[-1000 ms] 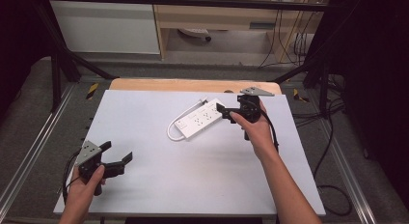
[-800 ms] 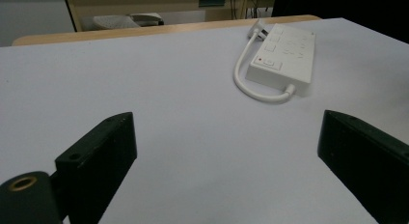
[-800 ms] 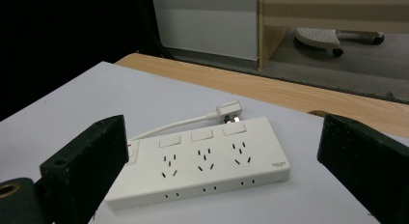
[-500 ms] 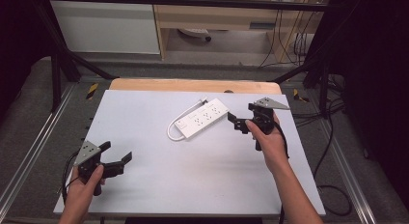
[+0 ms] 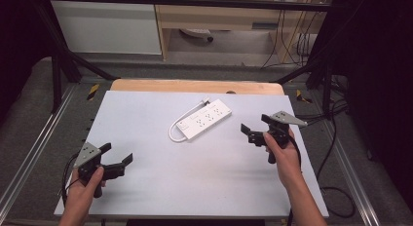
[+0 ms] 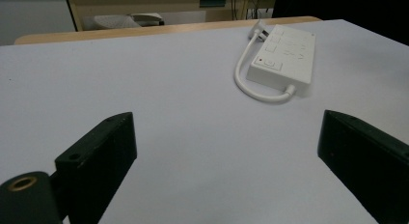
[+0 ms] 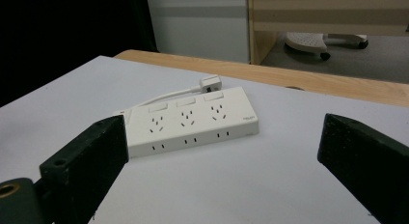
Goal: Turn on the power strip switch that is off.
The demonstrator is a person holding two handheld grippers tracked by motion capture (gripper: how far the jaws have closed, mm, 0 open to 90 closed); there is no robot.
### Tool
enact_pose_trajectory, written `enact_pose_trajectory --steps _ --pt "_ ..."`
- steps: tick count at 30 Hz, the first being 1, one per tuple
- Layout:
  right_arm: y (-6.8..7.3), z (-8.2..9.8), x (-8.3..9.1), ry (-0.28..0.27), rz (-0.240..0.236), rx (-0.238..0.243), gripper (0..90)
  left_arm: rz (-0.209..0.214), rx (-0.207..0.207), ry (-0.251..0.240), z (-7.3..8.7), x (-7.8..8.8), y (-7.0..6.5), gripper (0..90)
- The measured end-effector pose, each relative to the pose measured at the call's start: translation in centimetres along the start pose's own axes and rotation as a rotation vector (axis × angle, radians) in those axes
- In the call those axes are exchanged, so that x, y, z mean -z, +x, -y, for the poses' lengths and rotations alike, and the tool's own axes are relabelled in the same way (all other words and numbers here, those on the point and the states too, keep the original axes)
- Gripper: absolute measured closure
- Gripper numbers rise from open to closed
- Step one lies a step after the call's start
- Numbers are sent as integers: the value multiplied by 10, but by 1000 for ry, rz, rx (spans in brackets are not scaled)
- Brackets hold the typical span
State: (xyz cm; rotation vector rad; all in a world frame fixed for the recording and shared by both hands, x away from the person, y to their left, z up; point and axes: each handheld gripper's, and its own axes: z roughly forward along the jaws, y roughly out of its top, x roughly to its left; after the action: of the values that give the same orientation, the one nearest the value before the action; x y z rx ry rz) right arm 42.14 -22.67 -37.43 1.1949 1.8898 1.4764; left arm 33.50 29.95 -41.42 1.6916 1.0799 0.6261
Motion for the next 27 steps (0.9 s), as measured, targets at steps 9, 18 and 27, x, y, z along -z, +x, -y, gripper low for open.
enact_pose_trajectory --steps 9,18,27 --pt "-9 24 21 -1 32 6 52 5 2 -4 0 1 -1 65" --pt "-14 56 36 55 65 37 51 14 -3 -3 0 3 -4 65" --pt "-14 83 43 121 77 37 45 14 0 -1 0 3 -4 64"
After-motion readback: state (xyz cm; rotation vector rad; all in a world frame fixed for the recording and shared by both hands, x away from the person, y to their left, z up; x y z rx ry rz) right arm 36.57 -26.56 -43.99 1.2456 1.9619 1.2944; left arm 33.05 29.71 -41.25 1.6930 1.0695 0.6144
